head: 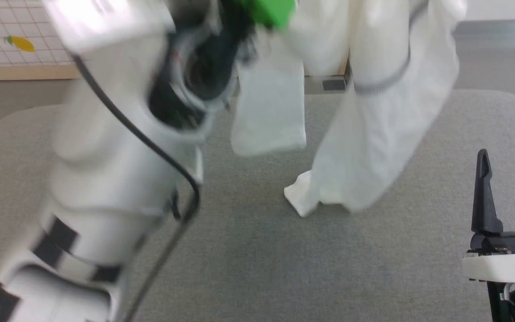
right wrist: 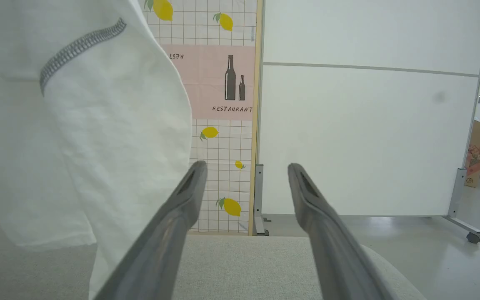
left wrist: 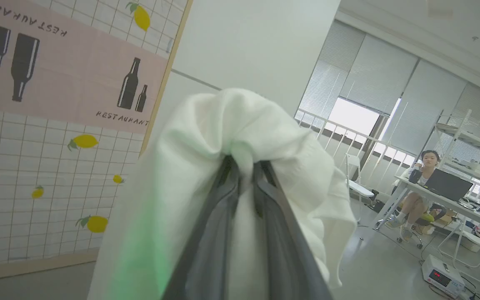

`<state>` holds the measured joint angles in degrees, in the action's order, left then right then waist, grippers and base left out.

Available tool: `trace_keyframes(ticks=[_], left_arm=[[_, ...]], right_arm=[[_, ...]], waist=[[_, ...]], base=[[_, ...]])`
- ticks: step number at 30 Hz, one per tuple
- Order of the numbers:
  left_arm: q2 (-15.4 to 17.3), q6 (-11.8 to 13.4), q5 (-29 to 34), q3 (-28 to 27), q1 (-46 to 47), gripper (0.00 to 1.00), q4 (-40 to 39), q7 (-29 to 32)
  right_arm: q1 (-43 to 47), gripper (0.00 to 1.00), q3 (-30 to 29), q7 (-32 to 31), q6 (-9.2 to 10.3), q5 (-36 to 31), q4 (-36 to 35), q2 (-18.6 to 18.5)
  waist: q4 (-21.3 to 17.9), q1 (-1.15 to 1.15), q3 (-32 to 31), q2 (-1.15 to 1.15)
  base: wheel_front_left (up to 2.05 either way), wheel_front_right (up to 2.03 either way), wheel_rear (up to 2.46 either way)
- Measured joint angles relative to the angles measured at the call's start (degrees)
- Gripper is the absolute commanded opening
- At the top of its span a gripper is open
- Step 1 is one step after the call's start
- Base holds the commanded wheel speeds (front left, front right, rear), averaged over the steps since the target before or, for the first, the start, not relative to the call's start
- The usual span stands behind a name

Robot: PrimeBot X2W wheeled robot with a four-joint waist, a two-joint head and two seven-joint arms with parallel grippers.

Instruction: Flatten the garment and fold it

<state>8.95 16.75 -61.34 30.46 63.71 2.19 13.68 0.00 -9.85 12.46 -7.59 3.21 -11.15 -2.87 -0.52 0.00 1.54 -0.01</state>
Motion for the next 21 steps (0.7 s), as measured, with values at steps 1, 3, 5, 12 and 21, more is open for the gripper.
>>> trace_keyframes(ticks=[1,3,5,12,21], left_arm=[[-0.49,0.29,-0.65,0.46,-2.79,0.0,0.07,-0.52],[0.82,-0.62,0.15,5.57,-15.14,0.0,1.18,-2.88],[2.26,-1.03,0.53,6.97,-20.63,0.0,2.47,-4.02],[7.36,-3.68,2.3,11.9,-33.71,0.0,10.4,-5.76],[5.23,-8.15,2.79,13.85,-36.6,1.0,17.19,-11.1]], right_arm=[[0.08,1.0,0.11,0.0,0.0,0.08,-0.01,0.01],[0.09,1.0,1.1,-0.09,0.0,0.37,-0.25,0.01],[0.09,1.0,1.44,-0.19,0.0,0.37,-0.46,0.0],[0.08,1.0,2.32,-1.27,0.0,0.25,-0.99,0.0],[-0.37,1.0,3.08,-1.99,0.0,-0.15,-0.57,0.0]], waist=[[-0.2,0.0,0.28,0.0],[-1.0,0.0,1.98,0.0],[-1.34,0.0,2.8,0.0],[-1.69,0.0,5.54,0.0],[0.43,0.0,7.18,0.0]], base=[[0.0,0.0,0.0],[0.0,0.0,0.0],[0.0,0.0,0.0],[0.0,0.0,0.0],[0.0,0.0,0.0]])
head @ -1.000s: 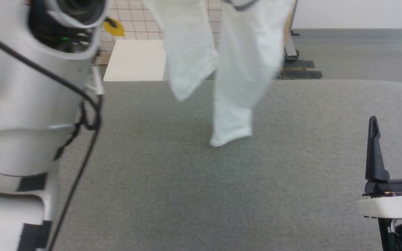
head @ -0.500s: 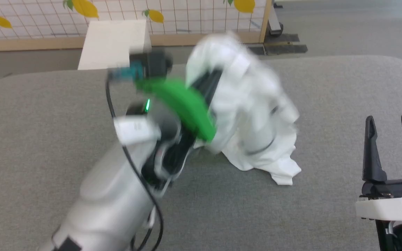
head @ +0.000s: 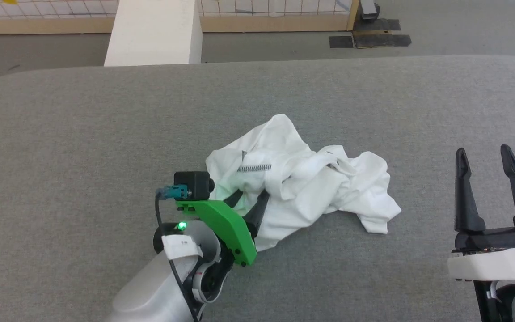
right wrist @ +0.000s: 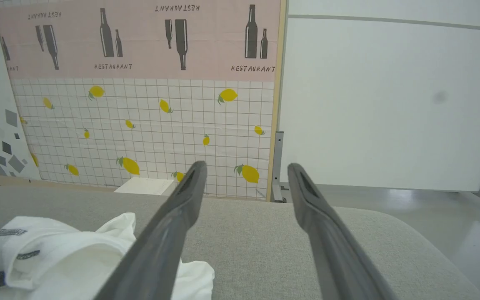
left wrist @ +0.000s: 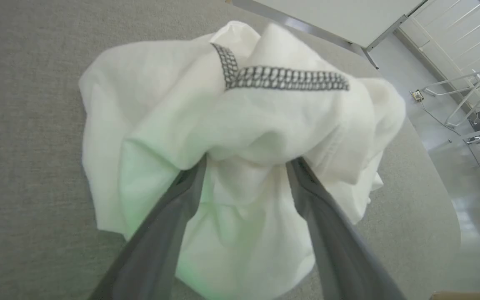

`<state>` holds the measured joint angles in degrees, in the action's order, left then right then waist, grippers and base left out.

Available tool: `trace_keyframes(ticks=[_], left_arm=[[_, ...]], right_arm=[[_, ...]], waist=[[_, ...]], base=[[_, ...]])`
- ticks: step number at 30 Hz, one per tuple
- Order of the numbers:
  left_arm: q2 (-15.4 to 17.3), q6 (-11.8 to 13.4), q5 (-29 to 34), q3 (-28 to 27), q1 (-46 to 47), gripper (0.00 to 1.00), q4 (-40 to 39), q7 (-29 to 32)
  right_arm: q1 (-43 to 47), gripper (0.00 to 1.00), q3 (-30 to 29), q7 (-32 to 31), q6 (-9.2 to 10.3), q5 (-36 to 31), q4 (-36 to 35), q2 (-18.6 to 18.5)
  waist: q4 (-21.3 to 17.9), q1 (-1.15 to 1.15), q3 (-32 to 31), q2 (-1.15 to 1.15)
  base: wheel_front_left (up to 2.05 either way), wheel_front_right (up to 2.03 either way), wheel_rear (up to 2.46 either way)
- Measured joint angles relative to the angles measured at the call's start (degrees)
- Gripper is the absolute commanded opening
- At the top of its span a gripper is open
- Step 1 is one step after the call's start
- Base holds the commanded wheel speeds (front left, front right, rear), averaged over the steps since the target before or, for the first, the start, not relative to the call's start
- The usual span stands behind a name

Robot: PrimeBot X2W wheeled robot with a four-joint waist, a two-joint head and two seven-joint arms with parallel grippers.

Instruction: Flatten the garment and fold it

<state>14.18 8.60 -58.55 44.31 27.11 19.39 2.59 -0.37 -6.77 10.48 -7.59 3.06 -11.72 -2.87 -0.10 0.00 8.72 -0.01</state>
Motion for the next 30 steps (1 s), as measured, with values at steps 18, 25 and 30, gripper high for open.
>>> trace_keyframes(ticks=[18,25,30], left_arm=[[15.85,14.3,15.24,-20.25,-18.28,1.0,-27.7,-17.15],[8.5,14.56,31.42,-31.3,-31.45,1.0,-36.79,-17.34],[2.11,9.78,35.64,-34.54,-35.87,1.0,-36.42,-17.35]], right_arm=[[2.5,1.0,-1.38,-0.47,0.0,0.13,0.67,0.0],[4.39,1.0,-1.51,-0.48,0.0,0.56,0.91,0.0],[4.77,1.0,-1.51,-1.0,0.0,0.87,1.4,0.01]], waist=[[1.19,0.0,-5.11,0.01],[1.1,0.0,-5.09,0.0],[1.33,0.0,-4.9,0.0]], base=[[0.0,0.0,0.0],[0.0,0.0,0.0],[0.0,0.0,0.0]])
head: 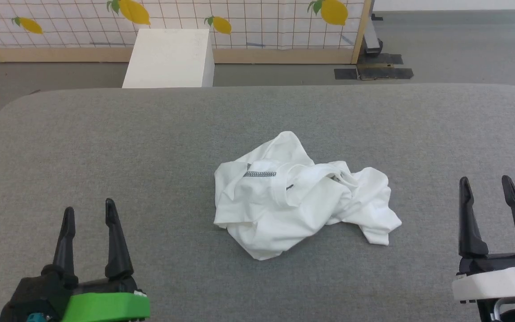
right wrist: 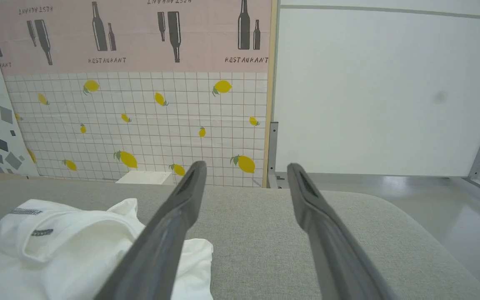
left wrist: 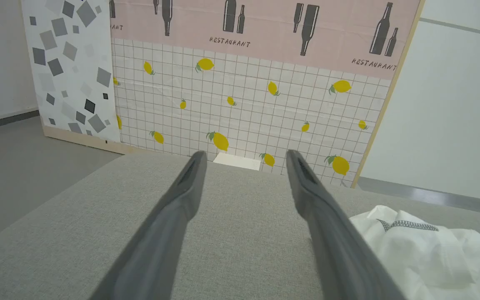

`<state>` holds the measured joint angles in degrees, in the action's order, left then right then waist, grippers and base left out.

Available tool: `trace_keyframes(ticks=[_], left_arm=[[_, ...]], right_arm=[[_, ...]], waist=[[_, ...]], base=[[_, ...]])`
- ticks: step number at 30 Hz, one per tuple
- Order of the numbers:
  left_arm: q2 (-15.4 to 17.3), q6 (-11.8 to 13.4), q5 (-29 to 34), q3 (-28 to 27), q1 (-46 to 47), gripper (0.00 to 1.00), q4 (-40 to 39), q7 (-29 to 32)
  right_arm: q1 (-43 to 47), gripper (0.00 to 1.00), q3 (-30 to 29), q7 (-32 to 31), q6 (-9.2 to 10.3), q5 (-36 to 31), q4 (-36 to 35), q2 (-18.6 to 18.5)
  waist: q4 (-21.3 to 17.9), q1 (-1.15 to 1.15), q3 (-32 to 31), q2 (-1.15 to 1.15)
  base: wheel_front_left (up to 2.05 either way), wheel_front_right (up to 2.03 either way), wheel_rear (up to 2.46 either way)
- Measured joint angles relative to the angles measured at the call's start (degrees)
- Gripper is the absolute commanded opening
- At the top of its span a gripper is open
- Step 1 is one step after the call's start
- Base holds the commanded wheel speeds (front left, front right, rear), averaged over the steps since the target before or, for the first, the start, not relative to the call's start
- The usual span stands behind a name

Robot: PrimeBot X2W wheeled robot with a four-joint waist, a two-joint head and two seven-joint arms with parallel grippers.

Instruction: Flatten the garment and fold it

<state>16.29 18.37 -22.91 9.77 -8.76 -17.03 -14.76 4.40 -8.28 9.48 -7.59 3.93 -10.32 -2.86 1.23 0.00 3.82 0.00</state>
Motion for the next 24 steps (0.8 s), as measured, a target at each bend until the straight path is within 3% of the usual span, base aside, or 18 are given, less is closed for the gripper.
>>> trace_keyframes(ticks=[6,13,24], left_arm=[[-4.71,-5.42,2.36,-3.44,0.13,1.0,1.01,-0.01],[-8.7,-10.36,4.01,-6.81,0.92,1.0,1.91,-0.02],[-12.39,-16.04,6.01,-8.06,5.1,1.0,4.9,-0.02]], right_arm=[[-2.96,1.0,0.53,-4.53,0.0,0.75,-0.21,-0.01],[-14.04,1.0,2.7,-20.17,0.0,3.05,1.75,-0.22],[-21.51,1.0,3.7,-42.48,0.01,8.29,11.04,-5.49]], waist=[[0.8,0.0,0.46,0.0],[1.48,0.0,3.01,0.0],[4.18,0.0,9.5,0.0]], base=[[0.0,0.0,0.0],[0.0,0.0,0.0],[0.0,0.0,0.0]])
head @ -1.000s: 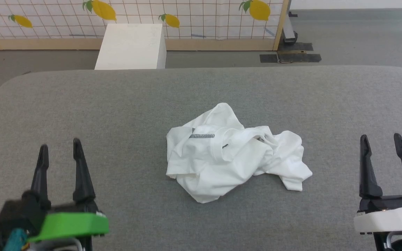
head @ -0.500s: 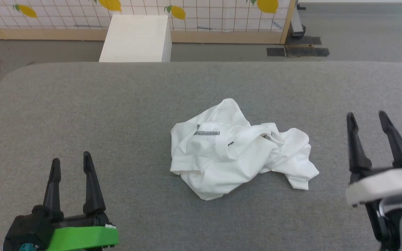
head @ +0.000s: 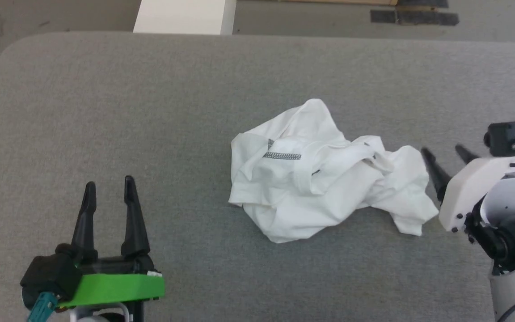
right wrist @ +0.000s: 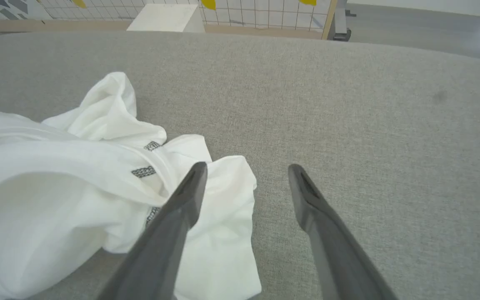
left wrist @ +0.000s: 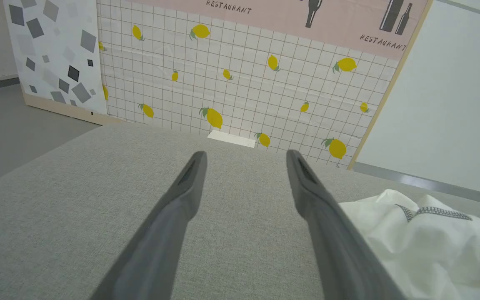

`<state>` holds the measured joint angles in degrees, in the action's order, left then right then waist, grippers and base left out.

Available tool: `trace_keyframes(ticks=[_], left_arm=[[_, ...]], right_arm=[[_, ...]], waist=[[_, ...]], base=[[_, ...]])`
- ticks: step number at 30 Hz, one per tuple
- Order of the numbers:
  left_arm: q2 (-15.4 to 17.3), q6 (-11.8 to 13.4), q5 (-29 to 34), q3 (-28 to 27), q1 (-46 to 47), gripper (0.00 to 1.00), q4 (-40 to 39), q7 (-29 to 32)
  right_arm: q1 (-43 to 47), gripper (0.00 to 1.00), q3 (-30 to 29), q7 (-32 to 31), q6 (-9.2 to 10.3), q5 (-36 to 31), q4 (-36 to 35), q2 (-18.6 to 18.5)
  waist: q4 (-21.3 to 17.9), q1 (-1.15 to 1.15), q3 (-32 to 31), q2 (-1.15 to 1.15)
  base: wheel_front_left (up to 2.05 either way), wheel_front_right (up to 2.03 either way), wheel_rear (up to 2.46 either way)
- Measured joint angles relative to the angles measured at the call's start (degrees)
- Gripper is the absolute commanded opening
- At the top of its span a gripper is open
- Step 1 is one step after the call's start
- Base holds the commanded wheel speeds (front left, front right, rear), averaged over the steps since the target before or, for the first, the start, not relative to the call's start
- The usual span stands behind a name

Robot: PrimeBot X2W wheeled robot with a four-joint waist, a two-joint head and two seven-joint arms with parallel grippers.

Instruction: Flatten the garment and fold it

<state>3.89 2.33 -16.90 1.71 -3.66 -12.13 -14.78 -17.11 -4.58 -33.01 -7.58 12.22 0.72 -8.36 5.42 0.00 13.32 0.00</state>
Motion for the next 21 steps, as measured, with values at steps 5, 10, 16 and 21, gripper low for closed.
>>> trace_keyframes(ticks=[5,10,16,21], left_arm=[[-0.42,-1.19,0.29,-0.18,1.28,1.0,0.68,0.0],[-0.58,-1.87,0.71,-0.12,2.15,1.0,1.46,0.0],[-0.65,-2.13,0.73,0.05,2.59,1.0,2.29,0.0],[-0.69,-1.76,0.74,-0.1,2.57,1.0,2.45,0.0]], right_arm=[[0.45,1.0,1.02,-9.49,0.0,-0.07,2.69,-1.0],[1.53,1.0,2.38,-12.99,0.01,0.4,3.28,-1.55],[1.32,0.0,3.39,-12.24,0.01,0.33,3.3,-1.71],[0.36,0.0,4.13,-7.06,-0.01,-0.47,3.81,-2.01]], waist=[[1.93,0.0,2.5,0.0],[3.97,0.0,4.44,0.0],[4.83,0.0,5.1,0.0],[3.98,0.0,3.64,0.0]], base=[[0.0,0.0,0.0],[0.0,0.0,0.0],[0.0,0.0,0.0],[0.0,0.0,0.0]])
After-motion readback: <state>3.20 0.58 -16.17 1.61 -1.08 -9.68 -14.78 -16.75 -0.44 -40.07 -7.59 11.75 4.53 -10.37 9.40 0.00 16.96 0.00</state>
